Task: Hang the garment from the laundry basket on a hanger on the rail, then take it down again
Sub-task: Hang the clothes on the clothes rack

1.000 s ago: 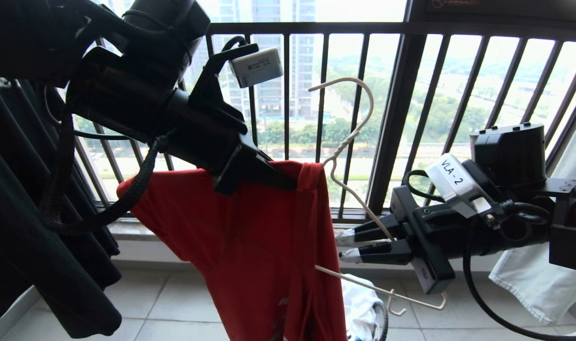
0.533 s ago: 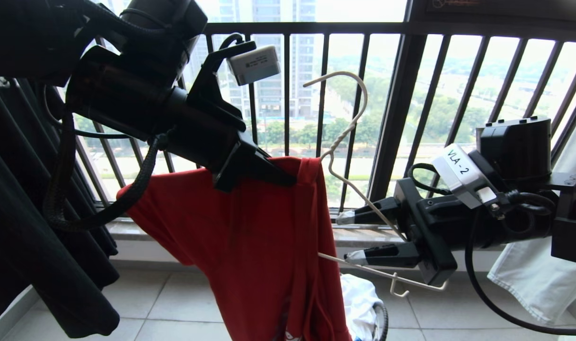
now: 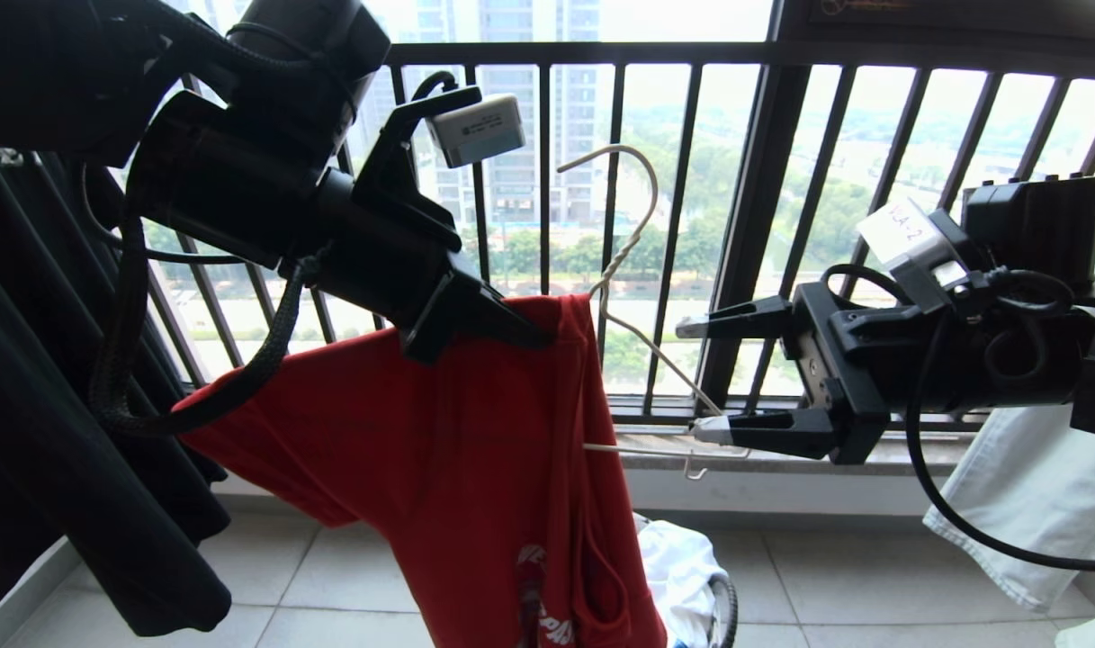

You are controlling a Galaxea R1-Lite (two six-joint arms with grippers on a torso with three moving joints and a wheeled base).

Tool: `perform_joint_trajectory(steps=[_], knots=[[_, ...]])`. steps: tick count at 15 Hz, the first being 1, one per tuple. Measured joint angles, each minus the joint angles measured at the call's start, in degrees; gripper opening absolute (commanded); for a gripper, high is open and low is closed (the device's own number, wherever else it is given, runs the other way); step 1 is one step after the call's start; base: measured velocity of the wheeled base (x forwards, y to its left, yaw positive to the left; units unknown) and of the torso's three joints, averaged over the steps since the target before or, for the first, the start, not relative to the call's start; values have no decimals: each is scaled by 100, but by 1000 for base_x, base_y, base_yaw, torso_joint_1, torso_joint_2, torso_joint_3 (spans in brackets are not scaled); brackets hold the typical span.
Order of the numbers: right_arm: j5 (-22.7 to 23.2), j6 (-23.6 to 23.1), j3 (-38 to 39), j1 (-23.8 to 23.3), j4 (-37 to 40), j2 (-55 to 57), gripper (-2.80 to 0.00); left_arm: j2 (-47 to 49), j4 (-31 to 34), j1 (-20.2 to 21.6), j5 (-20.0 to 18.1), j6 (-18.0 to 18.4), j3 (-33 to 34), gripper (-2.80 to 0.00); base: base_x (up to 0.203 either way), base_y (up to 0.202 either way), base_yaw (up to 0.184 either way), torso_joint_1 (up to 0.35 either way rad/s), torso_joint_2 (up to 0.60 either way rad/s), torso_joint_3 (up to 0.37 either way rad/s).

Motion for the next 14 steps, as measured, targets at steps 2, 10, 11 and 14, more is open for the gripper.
perform_joint_trajectory(steps=[2,10,11,14], knots=[[-6,159,-184,-255,0,9,0,-7,-1,10,22,2,2,-280,0,0,0,0,0,0],[-308,484,-604,-792,22,191,-280,-46,-246,344,61,-73,34,-280,0,0,0,0,0,0],[-309,616,-611,-792,22,188,-280,-44,-246,382,53,-80,44,-280,0,0,0,0,0,0],[-342,1359,-617,-797,50,6,-280,-18,-252,444,2,-143,50,-280,0,0,0,0,0,0]])
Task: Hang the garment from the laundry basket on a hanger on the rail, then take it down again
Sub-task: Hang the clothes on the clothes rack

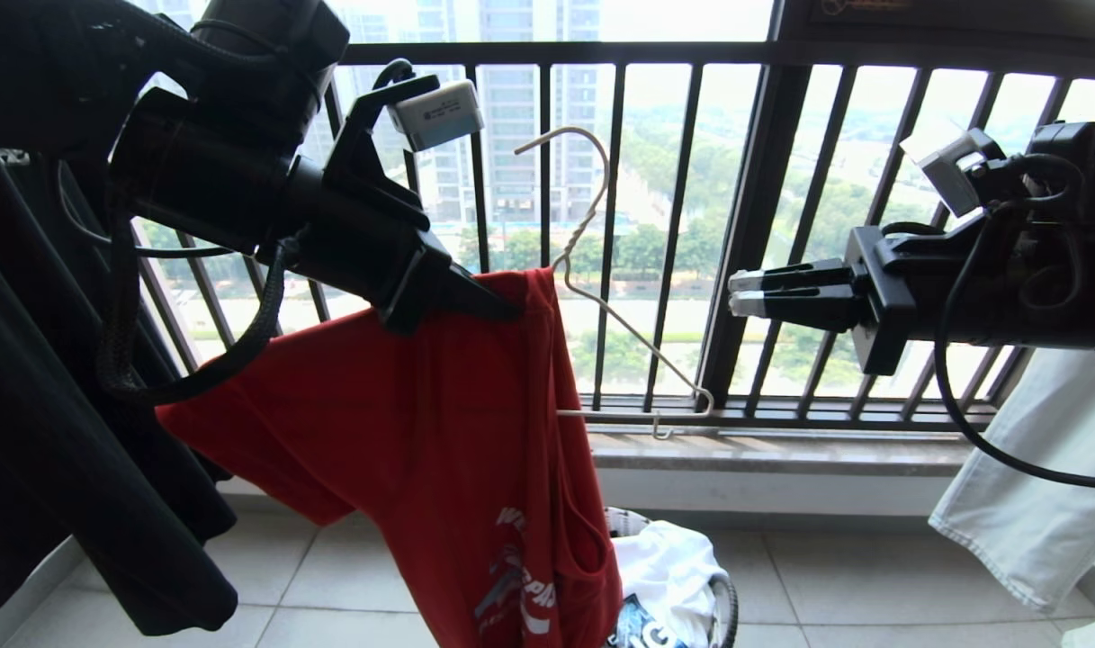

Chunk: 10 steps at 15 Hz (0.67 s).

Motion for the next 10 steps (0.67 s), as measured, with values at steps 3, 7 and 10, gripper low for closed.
perform_joint_trajectory(steps=[3,7,10], knots=[[-355,1142,134,-11,138,-400,-280,-17,-5,80,-10,-217,150,-280,0,0,0,0,0,0],[-1045,1622,577,-39,1417,-1026,-280,-138,-529,217,-45,-463,631,-280,0,0,0,0,0,0],[-1362,1662,653,5,1863,-1099,-280,-304,-1752,262,-53,-1034,1499,-280,0,0,0,0,0,0]])
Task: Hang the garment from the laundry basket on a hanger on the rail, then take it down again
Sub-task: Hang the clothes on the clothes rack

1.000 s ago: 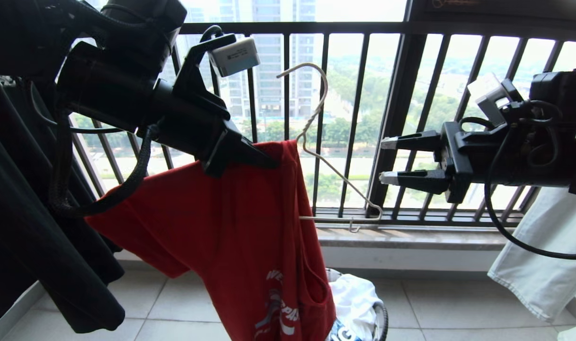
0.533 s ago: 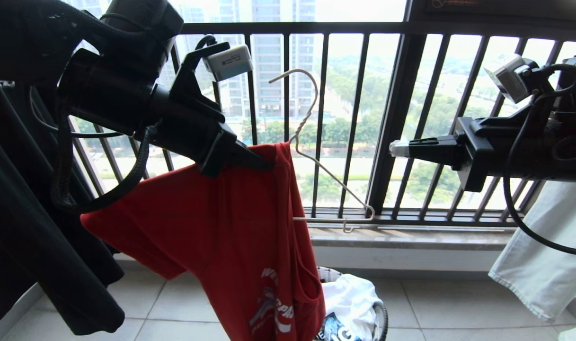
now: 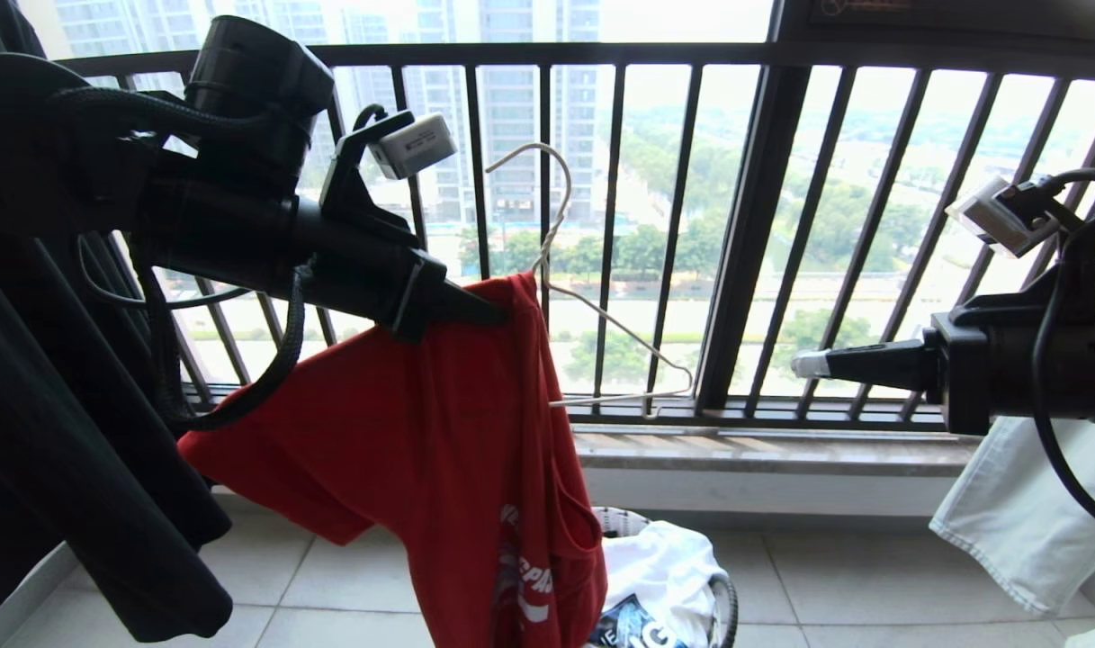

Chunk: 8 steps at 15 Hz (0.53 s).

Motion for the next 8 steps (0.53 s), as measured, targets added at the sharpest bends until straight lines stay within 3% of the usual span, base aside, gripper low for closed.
perform_joint_trajectory(steps=[4,8], knots=[[-27,9,49,108,299,311,-280,-157,-1980,9,1,-834,1183,-280,0,0,0,0,0,0],[-3,16,173,329,144,995,-280,-352,-3066,11,2,-1447,1934,-280,0,0,0,0,0,0]])
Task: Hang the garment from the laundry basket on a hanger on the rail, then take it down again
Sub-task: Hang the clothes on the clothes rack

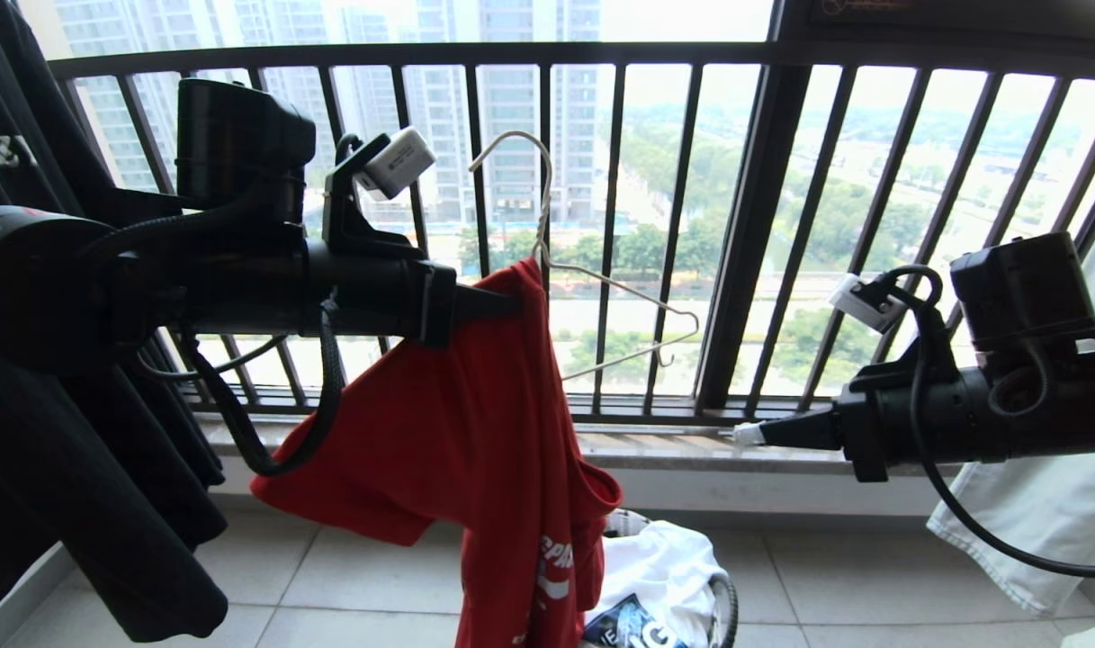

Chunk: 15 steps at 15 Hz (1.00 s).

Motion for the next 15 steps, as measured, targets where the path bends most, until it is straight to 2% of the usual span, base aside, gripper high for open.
perform_joint_trajectory(steps=[1,2,3,6,9,10,15], knots=[[0,8,10,91,-19,150,-280,-38,-178,2,2,-53,67,-280,0,0,0,0,0,0],[-2,15,43,168,-20,263,-96,-64,-204,0,2,-83,109,-280,0,0,0,0,0,0],[-9,17,70,226,-32,380,0,-80,-201,-3,5,-99,137,-280,0,0,0,0,0,0],[-22,199,127,353,-199,667,0,-122,-206,-17,5,-99,159,-280,0,0,0,0,0,0],[-73,1146,184,634,-862,905,0,-150,-222,-102,2,-101,165,-280,0,0,0,0,0,0],[-171,1321,250,741,-1132,986,0,-158,-224,-127,5,-99,165,-280,0,0,0,0,0,0],[-615,1564,310,1050,-1509,1426,0,-213,-224,-160,5,-99,173,-280,0,0,0,0,0,0]])
